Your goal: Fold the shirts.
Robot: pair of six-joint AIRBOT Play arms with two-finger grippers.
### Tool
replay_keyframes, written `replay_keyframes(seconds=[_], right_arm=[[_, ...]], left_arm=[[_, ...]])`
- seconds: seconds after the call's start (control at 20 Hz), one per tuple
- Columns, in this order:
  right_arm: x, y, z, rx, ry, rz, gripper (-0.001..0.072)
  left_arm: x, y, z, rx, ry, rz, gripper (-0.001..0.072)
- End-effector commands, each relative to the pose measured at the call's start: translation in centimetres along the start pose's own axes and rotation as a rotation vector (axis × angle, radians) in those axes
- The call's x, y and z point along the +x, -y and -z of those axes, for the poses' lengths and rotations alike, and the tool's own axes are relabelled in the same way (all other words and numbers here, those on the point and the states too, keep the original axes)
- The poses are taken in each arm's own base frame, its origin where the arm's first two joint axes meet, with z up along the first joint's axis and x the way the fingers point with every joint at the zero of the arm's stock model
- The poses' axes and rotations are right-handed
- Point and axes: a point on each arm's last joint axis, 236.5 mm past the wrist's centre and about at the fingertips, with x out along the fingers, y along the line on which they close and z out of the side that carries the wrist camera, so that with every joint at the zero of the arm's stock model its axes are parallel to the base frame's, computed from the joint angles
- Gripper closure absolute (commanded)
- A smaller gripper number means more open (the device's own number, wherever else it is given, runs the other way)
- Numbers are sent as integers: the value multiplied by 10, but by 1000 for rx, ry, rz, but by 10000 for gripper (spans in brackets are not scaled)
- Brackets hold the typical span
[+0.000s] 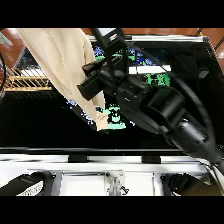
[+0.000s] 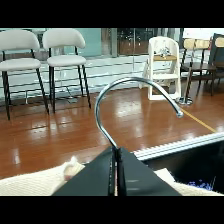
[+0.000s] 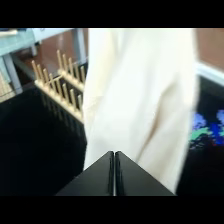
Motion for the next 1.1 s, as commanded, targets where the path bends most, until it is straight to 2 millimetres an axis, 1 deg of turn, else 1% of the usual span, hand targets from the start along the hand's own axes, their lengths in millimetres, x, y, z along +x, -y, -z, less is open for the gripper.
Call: replay_keyframes(seconds=[0.0, 0.05, 0.1, 0.2, 0.3, 0.4, 0.5, 0.6, 0.65, 0.7, 0.75, 0.8, 0.9, 1.05], right_arm=[[-15, 3, 7, 45, -55, 12, 136], [-4, -4, 22, 86, -99, -11, 100], [8, -10, 33, 111, -122, -33, 100], [33, -22, 44, 141, -109, -77, 100], [57, -20, 46, 113, -54, -71, 99], [75, -16, 44, 74, 10, -56, 99], [87, -16, 48, 84, 35, -55, 99], [95, -17, 55, 89, 33, -54, 100], [98, -16, 55, 89, 45, -54, 101], [100, -16, 52, 89, 68, -53, 160], [102, -16, 48, 90, 96, -53, 353], [103, -16, 43, 90, 121, -53, 478], [104, -14, 42, 92, 133, -50, 644], [97, -6, 36, 95, 126, -38, 645]], left_arm=[[0, 2, 1, -1, -5, 5, 666], [0, 2, 1, -11, -5, 6, 667], [0, 2, 1, -20, -5, 7, 666], [-1, 2, 0, -20, -5, 7, 666], [-2, 3, -1, -19, -2, 7, 667], [-3, 3, -3, -18, 2, 7, 667], [-3, 3, -3, -18, 1, 7, 666], [-3, 3, -3, -18, 2, 7, 667], [-3, 3, -3, -18, 1, 7, 667], [-3, 3, -3, -18, 1, 7, 667], [-3, 3, -3, -18, 1, 7, 666], [-3, 3, -3, -18, 1, 7, 666], [-3, 3, -3, -18, 1, 7, 666], [-3, 3, -3, -17, 0, 7, 666]])
